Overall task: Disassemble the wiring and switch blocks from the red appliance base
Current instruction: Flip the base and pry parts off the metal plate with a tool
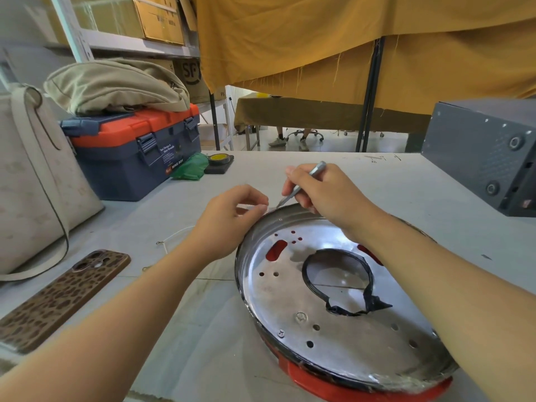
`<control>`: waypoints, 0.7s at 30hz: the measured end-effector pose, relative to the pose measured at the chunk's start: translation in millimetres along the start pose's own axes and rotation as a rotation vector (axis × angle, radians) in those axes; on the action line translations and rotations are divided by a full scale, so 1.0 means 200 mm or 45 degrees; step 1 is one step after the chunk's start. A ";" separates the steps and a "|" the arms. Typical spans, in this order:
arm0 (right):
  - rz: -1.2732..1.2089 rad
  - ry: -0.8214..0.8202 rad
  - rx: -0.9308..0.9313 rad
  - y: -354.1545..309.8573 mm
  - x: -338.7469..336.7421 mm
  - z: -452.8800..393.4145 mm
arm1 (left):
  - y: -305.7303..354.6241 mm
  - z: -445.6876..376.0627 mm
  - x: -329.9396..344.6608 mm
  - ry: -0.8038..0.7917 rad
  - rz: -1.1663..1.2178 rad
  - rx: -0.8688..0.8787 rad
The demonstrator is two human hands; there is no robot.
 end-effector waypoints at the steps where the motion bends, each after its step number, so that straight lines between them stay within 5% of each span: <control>1: -0.001 0.008 -0.010 0.01 0.00 0.00 | 0.00 0.00 -0.01 0.066 0.098 -0.049; 4: 0.055 -0.002 -0.053 0.03 0.01 0.01 | -0.01 0.00 -0.04 0.113 0.367 -0.142; 8: 0.049 -0.021 -0.109 0.04 0.02 0.01 | -0.06 0.02 -0.12 0.073 0.309 -0.176; 21: 0.563 -0.252 -0.228 -0.03 0.09 0.01 | -0.22 0.00 -0.19 -0.341 -0.518 -0.055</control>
Point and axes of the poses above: each hand's wrist, its own z-axis away from the middle knuckle, its own x-axis out of the palm, y = z × x, the point moved 2 cm from there along -z, towards the middle knuckle, and after that the axes turned 9 degrees about z, right-handed, at the moved point
